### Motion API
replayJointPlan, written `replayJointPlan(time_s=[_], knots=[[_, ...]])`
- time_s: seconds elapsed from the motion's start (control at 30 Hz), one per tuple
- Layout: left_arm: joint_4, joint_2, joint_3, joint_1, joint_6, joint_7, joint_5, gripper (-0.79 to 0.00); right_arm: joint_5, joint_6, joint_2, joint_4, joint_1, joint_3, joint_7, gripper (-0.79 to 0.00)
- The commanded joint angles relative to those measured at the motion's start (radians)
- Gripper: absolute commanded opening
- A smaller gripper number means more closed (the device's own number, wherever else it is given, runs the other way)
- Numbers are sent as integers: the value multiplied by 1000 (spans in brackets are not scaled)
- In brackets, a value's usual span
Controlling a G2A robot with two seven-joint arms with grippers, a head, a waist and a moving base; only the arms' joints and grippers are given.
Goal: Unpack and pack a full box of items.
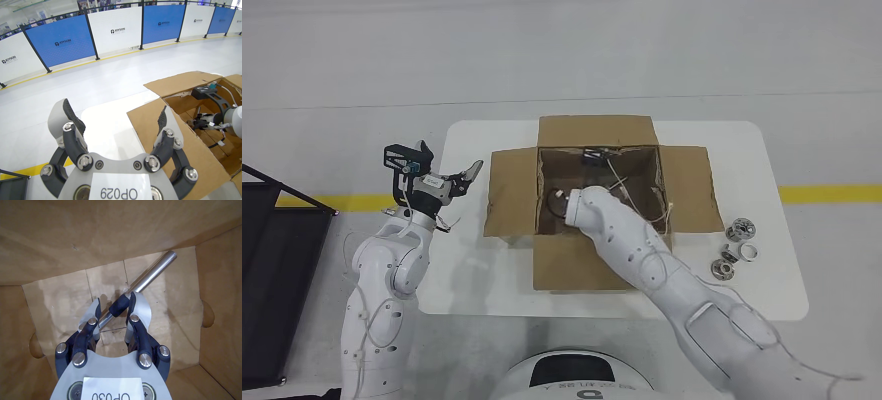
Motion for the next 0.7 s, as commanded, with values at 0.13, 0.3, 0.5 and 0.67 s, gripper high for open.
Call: replayJointPlan(time_s=[0.13,0.3,0.5,0.67], knots=[[0,0,0,0,0,0,0,0,6,19,-14,51,15,11,-14,-600],[0,0,0,0,0,0,0,0,14,25,-17,61,10,35,-41,-785],[0,0,0,0,0,0,0,0,37,0,10,-214,-150,160,-282,-785],[0,0,0,0,0,0,0,0,-29,-14,42,-424,-294,230,-310,-785]])
